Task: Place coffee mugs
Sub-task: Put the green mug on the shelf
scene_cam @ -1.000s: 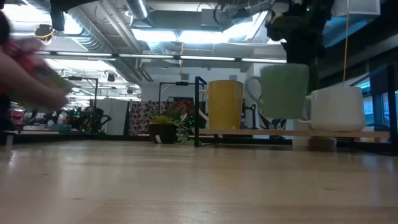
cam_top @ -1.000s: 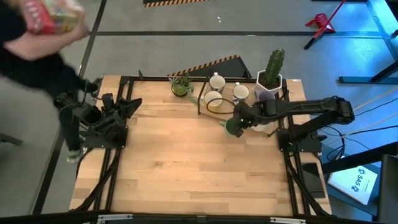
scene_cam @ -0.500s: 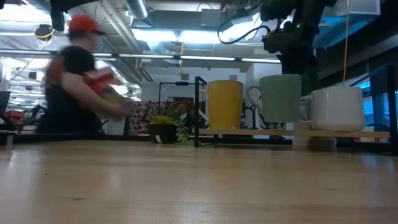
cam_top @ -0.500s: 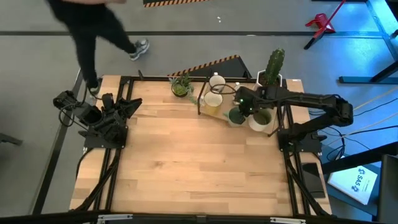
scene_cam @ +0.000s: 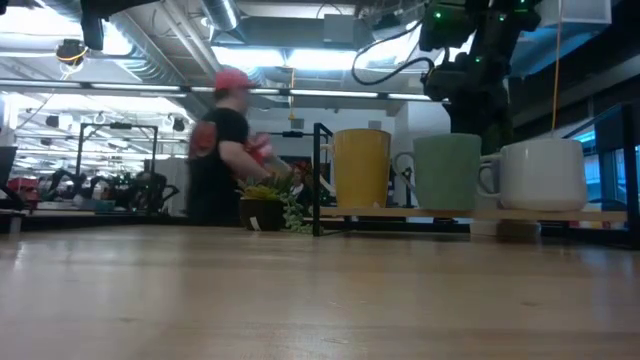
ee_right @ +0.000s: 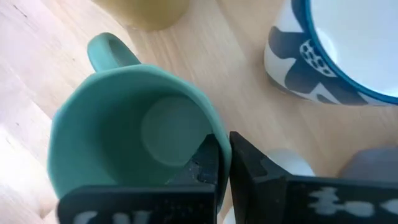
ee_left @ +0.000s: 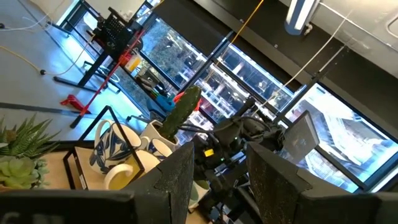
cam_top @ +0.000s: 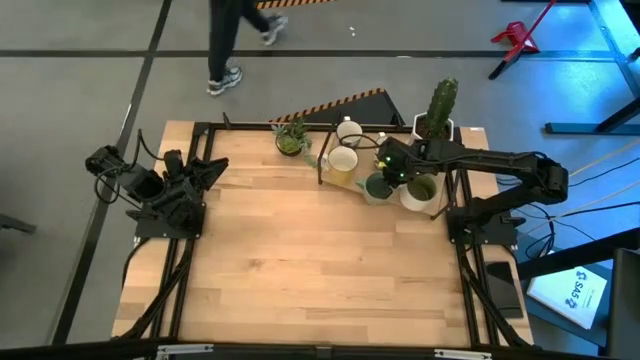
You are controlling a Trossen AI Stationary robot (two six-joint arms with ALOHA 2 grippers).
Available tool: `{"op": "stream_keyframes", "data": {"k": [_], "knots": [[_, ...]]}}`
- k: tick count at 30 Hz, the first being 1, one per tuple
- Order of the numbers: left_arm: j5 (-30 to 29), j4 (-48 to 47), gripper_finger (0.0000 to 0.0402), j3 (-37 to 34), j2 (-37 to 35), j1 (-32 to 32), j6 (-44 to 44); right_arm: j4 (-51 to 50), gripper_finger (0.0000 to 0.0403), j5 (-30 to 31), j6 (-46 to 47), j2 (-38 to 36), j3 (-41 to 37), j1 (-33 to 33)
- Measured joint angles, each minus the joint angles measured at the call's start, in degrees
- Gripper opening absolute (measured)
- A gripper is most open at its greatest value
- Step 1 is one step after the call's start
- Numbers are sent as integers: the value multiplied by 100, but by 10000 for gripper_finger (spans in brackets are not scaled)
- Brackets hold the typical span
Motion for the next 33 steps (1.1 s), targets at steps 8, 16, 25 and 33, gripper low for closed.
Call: {"op": "stream_keyframes", "data": {"k": [8, 16, 25, 33], "knots": [[-2, 0, 142, 0, 1, 0, 0, 48, 0, 7, -50, -1, -11, -261], [-105, 0, 142, -1, 1, 0, -2, 104, 0, 40, -161, 1, -15, -327], [-109, 0, 142, 0, 2, 1, -2, 146, 0, 144, -159, 5, -18, -336], [-111, 0, 142, 0, 2, 0, -2, 140, 15, 362, -157, 10, -20, -336]]}}
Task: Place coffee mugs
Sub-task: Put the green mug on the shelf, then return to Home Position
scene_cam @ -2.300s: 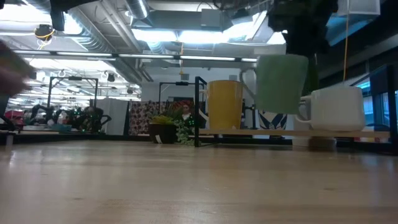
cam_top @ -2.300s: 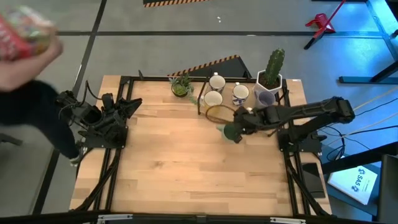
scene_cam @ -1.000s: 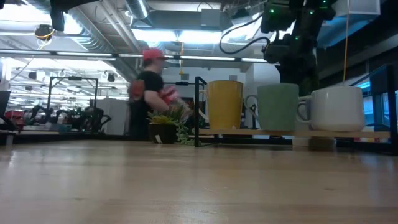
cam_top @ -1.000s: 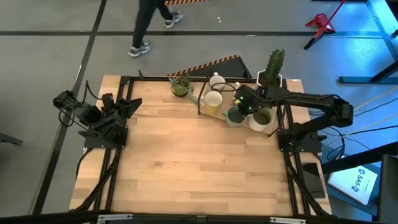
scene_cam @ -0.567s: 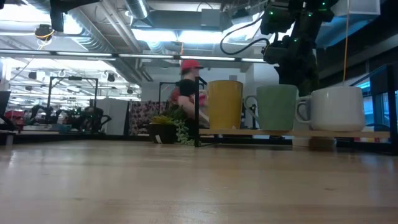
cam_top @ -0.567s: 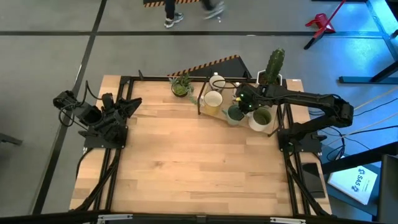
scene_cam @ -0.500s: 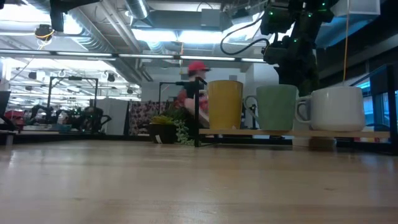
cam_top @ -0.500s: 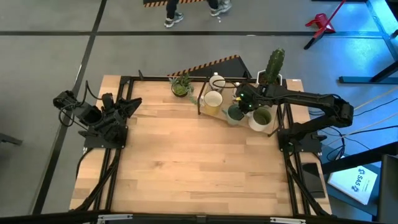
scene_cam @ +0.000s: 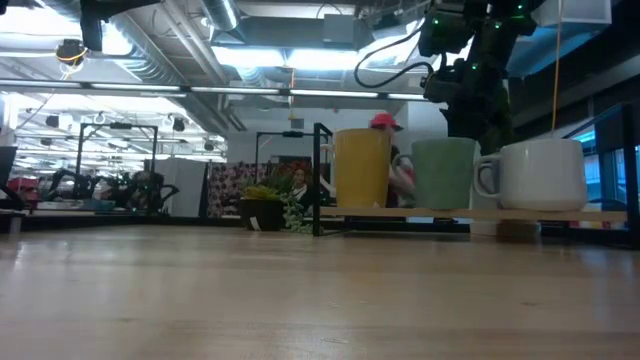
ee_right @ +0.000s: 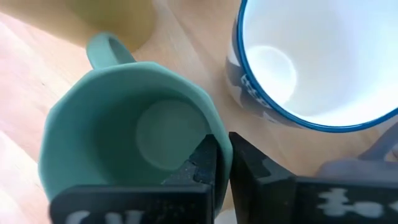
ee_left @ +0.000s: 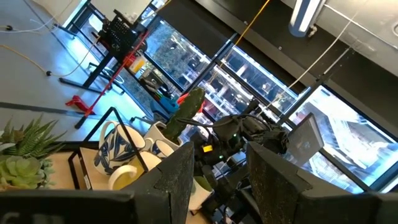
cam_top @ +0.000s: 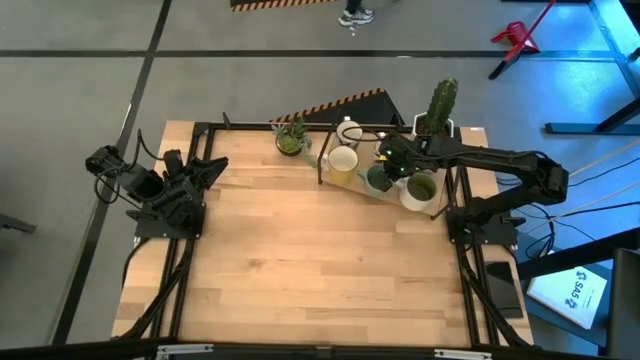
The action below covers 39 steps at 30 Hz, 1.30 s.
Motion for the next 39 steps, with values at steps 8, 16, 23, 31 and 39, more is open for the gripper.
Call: {"op": "stream_keyframes", "data": {"k": [8, 16, 23, 31, 39], "knots": [[0, 0, 142, 0, -2, 2, 0, 2, 18, 23, -17, 2, -2, 0], [1, 0, 142, -2, -2, 2, 0, 20, 20, 177, -104, 2, -2, 0], [2, 0, 142, -2, -2, 0, 2, 70, 87, 295, -251, 2, -2, -2], [4, 0, 142, 0, -1, 1, 2, 57, 150, 268, -207, 2, -2, 0], [4, 0, 142, 0, -2, 1, 0, 71, 145, 383, -282, -333, 0, 13]]}}
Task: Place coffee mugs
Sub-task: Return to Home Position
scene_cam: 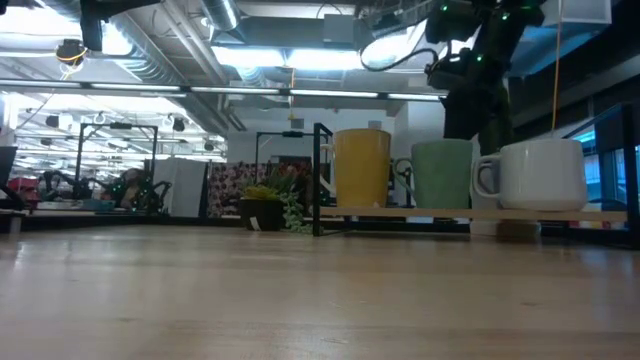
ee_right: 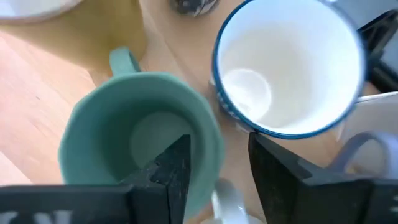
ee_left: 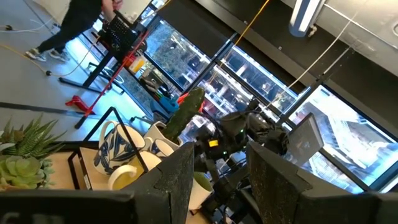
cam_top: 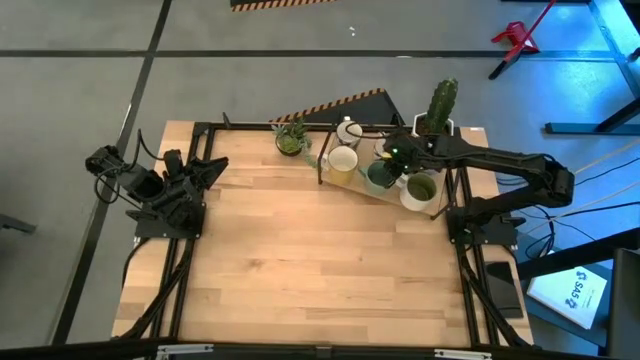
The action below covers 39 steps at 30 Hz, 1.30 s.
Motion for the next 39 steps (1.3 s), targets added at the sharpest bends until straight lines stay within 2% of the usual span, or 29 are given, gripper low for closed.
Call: {"op": "stream_keyframes", "data": {"k": [5, 8, 12, 20, 22, 27, 31, 33, 35, 39], "knots": [[2, 2, 142, 0, 2, -1, 0, -119, 145, 88, -106, -416, 0, 0], [4, 2, 142, 0, 2, -1, 0, -70, 145, -72, -459, -772, -1, 0], [132, 2, 142, 0, 1, -1, -2, 62, 144, -526, -955, -1337, 0, 1], [424, 98, 142, -1, 1, -1, -4, 994, 144, -1300, -1581, -2829, 2, 7], [420, 98, 142, 0, 0, -1, -7, 1288, 144, -1659, -1740, -3251, 2, 5], [316, 86, 142, 0, 2, -1, 256, 1734, 144, -3026, -2245, -4256, 4, 7], [130, 70, 142, 0, 2, -1, 720, 1983, 144, -2962, -3168, -5071, -3, 4], [332, 80, 142, 0, 2, -1, 343, 2231, 144, -2916, -3539, -5426, -114, 1], [661, 87, 142, 0, 0, -1, 403, 2379, 144, -2951, -3760, -5700, -370, 0], [1834, 88, 142, -2, -101, -1, 725, 3229, 144, -3466, -3565, -6035, -1223, 0]]}}
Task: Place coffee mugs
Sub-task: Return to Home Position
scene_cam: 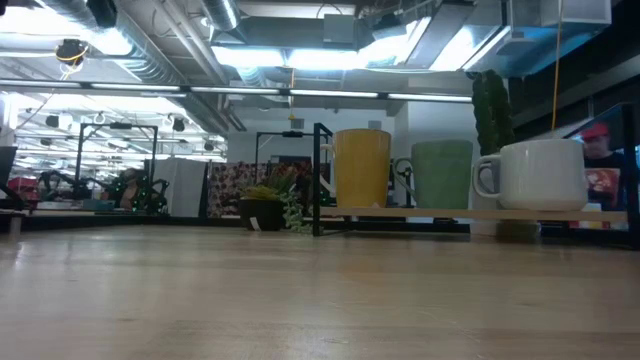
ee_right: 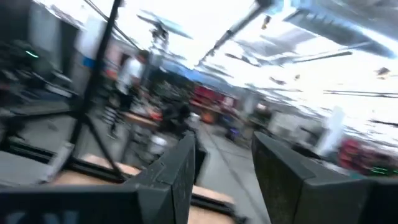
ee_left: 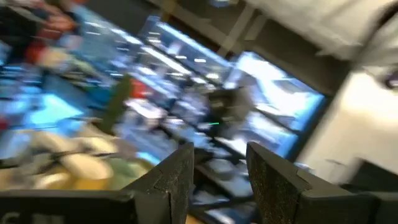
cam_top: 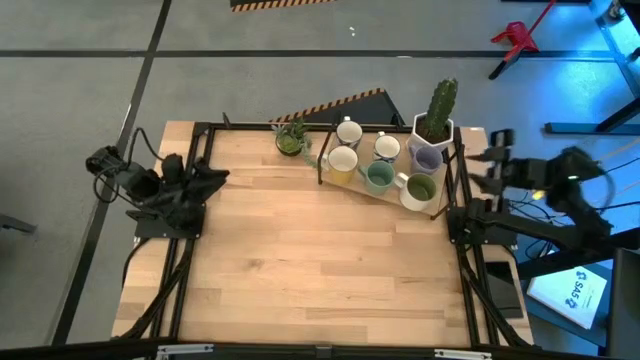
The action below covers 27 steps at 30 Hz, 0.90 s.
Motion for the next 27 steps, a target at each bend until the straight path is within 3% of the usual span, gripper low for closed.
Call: {"op": "stream_keyframes", "data": {"k": [6, 9, 12, 16, 23, 27], "knots": [[1345, -35, 142, 1, -605, 0, -19, 2768, 144, -475, 689, 62, -1702, 11], [1596, -261, 142, 2, -1010, 0, 29, 4184, 144, -607, 806, 250, -2059, 283], [1583, -553, 142, 2, -1317, 0, 128, 4448, 144, -507, 621, 355, -2038, 849], [1484, -767, 142, -11, -1294, 0, 453, 3550, 144, 544, 282, 606, -2049, 1847], [1460, -1368, 142, -2, -1300, 0, 416, 3228, 144, 2681, -1139, 1528, -2049, 3753], [1273, -1580, 142, -7, -1300, 0, 429, 3284, 144, 3373, -1537, 1246, -2047, 4234]]}}
